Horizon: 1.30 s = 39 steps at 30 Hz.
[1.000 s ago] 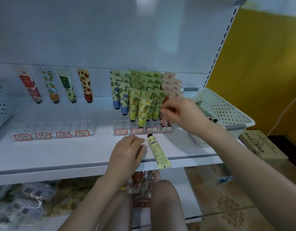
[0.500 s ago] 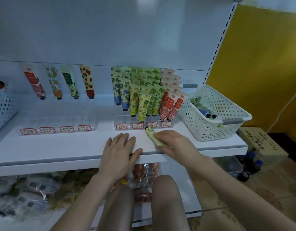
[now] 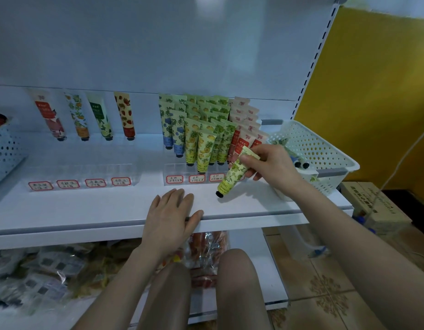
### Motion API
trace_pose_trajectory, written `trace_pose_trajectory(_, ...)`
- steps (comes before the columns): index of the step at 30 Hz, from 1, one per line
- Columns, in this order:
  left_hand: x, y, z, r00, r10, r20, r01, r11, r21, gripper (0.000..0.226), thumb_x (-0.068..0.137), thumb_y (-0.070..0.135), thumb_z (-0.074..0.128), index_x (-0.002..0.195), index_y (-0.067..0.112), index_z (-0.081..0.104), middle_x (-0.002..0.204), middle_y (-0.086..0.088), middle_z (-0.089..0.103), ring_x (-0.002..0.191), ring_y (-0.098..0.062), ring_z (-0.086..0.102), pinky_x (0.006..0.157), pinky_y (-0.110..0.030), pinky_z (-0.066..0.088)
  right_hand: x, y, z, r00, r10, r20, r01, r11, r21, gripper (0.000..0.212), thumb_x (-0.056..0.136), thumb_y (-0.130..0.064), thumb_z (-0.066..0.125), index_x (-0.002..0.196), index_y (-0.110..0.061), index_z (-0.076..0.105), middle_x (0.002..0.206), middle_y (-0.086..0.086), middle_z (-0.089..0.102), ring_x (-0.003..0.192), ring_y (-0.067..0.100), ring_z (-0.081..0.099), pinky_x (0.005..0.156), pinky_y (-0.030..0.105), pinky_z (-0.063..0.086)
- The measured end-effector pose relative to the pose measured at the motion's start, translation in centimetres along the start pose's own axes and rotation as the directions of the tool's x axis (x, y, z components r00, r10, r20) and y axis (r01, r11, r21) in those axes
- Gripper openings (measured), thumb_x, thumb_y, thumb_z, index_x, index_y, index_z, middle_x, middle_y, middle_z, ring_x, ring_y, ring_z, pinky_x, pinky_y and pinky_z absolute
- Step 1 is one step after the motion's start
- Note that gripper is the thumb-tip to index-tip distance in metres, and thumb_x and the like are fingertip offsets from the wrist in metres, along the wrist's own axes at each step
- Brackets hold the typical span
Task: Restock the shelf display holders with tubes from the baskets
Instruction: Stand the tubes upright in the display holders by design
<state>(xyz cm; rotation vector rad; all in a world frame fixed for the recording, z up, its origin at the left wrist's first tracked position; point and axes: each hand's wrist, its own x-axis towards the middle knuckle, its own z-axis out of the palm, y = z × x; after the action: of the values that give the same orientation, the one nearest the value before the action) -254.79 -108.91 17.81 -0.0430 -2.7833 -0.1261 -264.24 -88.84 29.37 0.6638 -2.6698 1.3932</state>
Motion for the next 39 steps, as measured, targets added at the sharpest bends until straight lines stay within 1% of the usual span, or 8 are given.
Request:
trace_pose_trajectory(5,0.0,0.0,0.2,1.000,0.006,-0.019,-0.006,1.000,-0.006,0.054,0.090,0.049,0.030,0.104,0.011,0.066,0.106,-0.013,0.067,0.096,-0.031,0.065,0.080,-0.048,0.052,0.6,-0.2,-0.8,0.996,-0.089,-0.032,0.083,0.986,-0.142,0.028,0.090,-0.012,0.060,0.090,0.015,0.062,0.077,0.026,0.066,0.048,-0.003,0.060,0.052,0.025,0.051)
trace_pose_trajectory(10,0.0,0.0,0.2,0.999,0.009,-0.050,-0.010,1.000,-0.005,0.052,0.088,0.048,0.033,0.102,0.012,0.067,0.103,-0.011,0.068,0.093,-0.030,0.066,0.078,-0.047,0.053,2.0,-2.4,-1.6,0.971,-0.213,-0.108,0.179,0.949,-0.260,0.026,0.090,-0.015,0.059,0.081,0.010,0.062,0.067,0.017,0.066,0.061,0.022,0.065,0.063,0.036,0.052)
trace_pose_trajectory(14,0.1,-0.1,0.0,0.997,0.004,-0.076,-0.007,0.999,-0.037,0.050,0.085,0.049,0.036,0.095,0.012,0.068,0.096,-0.009,0.069,0.086,-0.029,0.066,0.074,-0.044,0.053,3.5,-3.7,-0.7,0.962,-0.262,-0.075,0.213,0.893,-0.397,0.030,0.090,-0.018,0.059,0.069,0.003,0.053,0.054,-0.001,0.045,0.053,0.014,0.042,0.050,0.012,0.032)
trace_pose_trajectory(17,0.2,-0.2,0.0,0.997,0.005,-0.080,-0.007,0.999,-0.036,0.050,0.085,0.050,0.036,0.094,0.013,0.069,0.095,-0.008,0.069,0.086,-0.028,0.066,0.073,-0.044,0.054,4.3,-3.8,0.2,0.963,-0.265,-0.036,0.226,0.877,-0.424,0.028,0.090,-0.018,0.059,0.069,-0.001,0.052,0.061,0.005,0.046,0.062,0.019,0.041,0.053,0.029,0.024)
trace_pose_trajectory(20,0.2,-0.1,0.0,0.996,0.010,-0.085,-0.013,0.999,-0.035,0.050,0.085,0.050,0.036,0.095,0.013,0.069,0.096,-0.008,0.069,0.086,-0.027,0.066,0.074,-0.043,0.054,4.6,-3.2,1.1,0.973,-0.232,0.009,0.209,0.858,-0.469,0.028,0.090,-0.017,0.058,0.068,-0.001,0.053,0.071,0.008,0.049,0.068,0.021,0.043,0.058,0.029,0.020)
trace_pose_trajectory(23,0.2,-0.1,0.1,0.994,0.019,-0.107,-0.023,0.999,-0.034,0.050,0.085,0.049,0.036,0.094,0.013,0.069,0.094,-0.007,0.069,0.085,-0.027,0.066,0.073,-0.042,0.054,4.7,-2.7,1.8,0.980,-0.196,0.041,0.190,0.841,-0.507,0.035,0.090,-0.016,0.058,0.061,-0.010,0.039,0.073,0.010,0.047,0.071,0.021,0.042,0.060,0.029,0.021)
trace_pose_trajectory(30,0.2,-0.1,0.1,0.990,0.030,-0.136,-0.035,0.999,-0.032,0.048,0.085,0.049,0.036,0.092,0.013,0.069,0.092,-0.005,0.068,0.082,-0.025,0.066,0.072,-0.039,0.053,5.6,-3.2,1.6,0.997,-0.071,0.033,0.076,0.791,-0.607,0.033,0.088,-0.019,0.062,0.063,-0.008,0.043,0.073,0.013,0.050,0.071,0.026,0.048,0.061,0.029,0.031)
trace_pose_trajectory(39,0.3,0.0,0.1,0.988,0.025,-0.151,-0.026,1.000,-0.003,0.048,0.084,0.049,0.036,0.090,0.014,0.069,0.091,-0.005,0.069,0.081,-0.023,0.066,0.071,-0.040,0.054,5.8,-3.6,2.1,0.993,-0.101,0.058,0.114,0.739,-0.664,0.023,0.089,-0.019,0.061,0.088,0.003,0.060,0.093,0.023,0.063,0.089,0.033,0.059,0.071,0.036,0.043)
